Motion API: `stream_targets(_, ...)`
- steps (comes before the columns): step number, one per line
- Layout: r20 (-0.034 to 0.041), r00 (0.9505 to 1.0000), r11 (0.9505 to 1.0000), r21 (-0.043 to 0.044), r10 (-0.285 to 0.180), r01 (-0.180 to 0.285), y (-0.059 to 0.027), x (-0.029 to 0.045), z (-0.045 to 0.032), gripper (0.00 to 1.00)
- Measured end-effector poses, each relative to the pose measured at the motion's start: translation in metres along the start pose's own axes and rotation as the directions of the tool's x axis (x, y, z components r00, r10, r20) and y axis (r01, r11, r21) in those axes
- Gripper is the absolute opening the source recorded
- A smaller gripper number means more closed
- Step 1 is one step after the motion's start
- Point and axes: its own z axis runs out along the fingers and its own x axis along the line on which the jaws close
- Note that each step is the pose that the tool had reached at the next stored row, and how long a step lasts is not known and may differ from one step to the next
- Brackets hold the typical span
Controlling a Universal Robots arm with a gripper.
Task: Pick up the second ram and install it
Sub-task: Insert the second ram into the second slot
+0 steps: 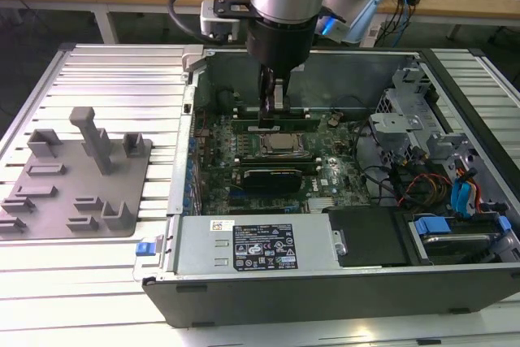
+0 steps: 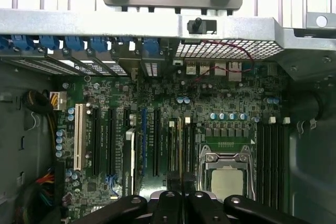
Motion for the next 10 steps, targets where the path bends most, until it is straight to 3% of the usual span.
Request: stream_targets(10, 0.0049, 1.0000, 1.0000, 0.0001, 0.000, 0.000, -0.0008, -0.0009, 0.0165, 0.10)
